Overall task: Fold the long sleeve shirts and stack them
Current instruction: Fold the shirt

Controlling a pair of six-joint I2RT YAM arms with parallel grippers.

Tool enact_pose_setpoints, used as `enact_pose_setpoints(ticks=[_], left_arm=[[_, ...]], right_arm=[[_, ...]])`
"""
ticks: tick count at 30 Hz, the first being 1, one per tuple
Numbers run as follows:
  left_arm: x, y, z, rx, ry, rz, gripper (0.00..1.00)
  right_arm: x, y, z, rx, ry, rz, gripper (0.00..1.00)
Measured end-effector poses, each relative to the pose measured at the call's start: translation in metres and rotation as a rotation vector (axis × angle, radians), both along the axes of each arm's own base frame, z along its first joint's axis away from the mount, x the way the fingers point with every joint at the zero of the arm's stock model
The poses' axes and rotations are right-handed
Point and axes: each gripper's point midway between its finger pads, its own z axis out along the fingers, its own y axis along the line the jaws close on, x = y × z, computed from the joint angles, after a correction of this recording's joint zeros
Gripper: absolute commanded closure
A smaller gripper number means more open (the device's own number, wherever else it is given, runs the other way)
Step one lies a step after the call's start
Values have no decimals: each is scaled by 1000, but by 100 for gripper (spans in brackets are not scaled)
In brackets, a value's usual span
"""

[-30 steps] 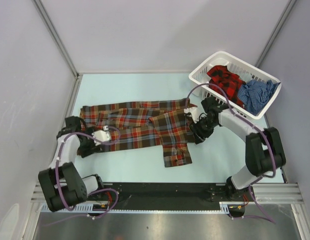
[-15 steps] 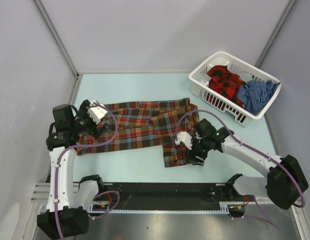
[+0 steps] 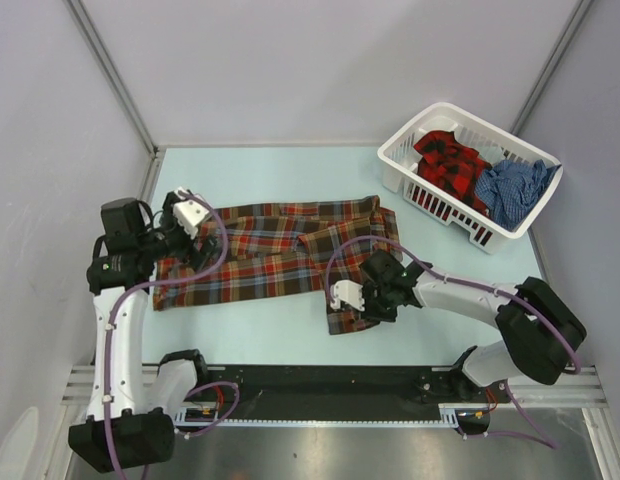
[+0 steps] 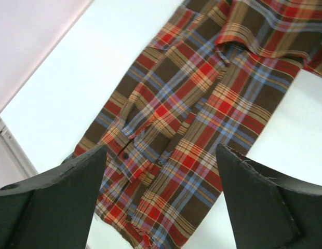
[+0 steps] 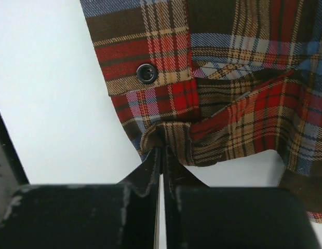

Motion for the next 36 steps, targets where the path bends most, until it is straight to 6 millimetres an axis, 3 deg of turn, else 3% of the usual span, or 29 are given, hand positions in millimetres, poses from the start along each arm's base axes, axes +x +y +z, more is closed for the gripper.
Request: enact_pose_setpoints(ticks=[4, 7, 11, 14, 19, 23, 27, 29, 30, 31, 32, 33, 36], left_arm=[[-11, -18, -7, 20, 24, -85, 14], [-25, -41, -8, 38, 14, -188, 11], [-54, -84, -11, 35, -5, -365, 7], [-74, -116, -23, 28, -7, -476, 2], [-92, -172, -36, 5, 22, -591, 1], [-72, -206, -51, -9, 105, -566, 1], [-58, -228, -75, -8, 195, -528, 4], [-61, -239, -82, -8, 216, -531, 15], [-61, -244, -83, -8, 219, -529, 39], [-61, -247, -85, -8, 226, -524, 55], [-60, -250, -88, -2, 237, -511, 89], [-55, -251, -90, 13, 240, -490, 100], [-30, -250, -88, 40, 240, -421, 100]], right_arm=[[2, 7, 13, 26, 33, -9, 100], [19, 26, 50, 124, 53, -43, 100], [52, 54, 118, 318, 44, -89, 100], [65, 64, 150, 415, 79, -123, 100], [77, 71, 160, 470, 195, -189, 100], [77, 70, 161, 482, 252, -225, 100], [77, 72, 169, 503, 281, -245, 100], [77, 73, 173, 515, 293, -254, 100], [77, 73, 174, 521, 298, -258, 100], [77, 74, 176, 525, 303, -263, 100], [78, 74, 178, 533, 309, -270, 100], [79, 73, 180, 541, 316, -279, 100], [87, 70, 186, 571, 326, -315, 97]])
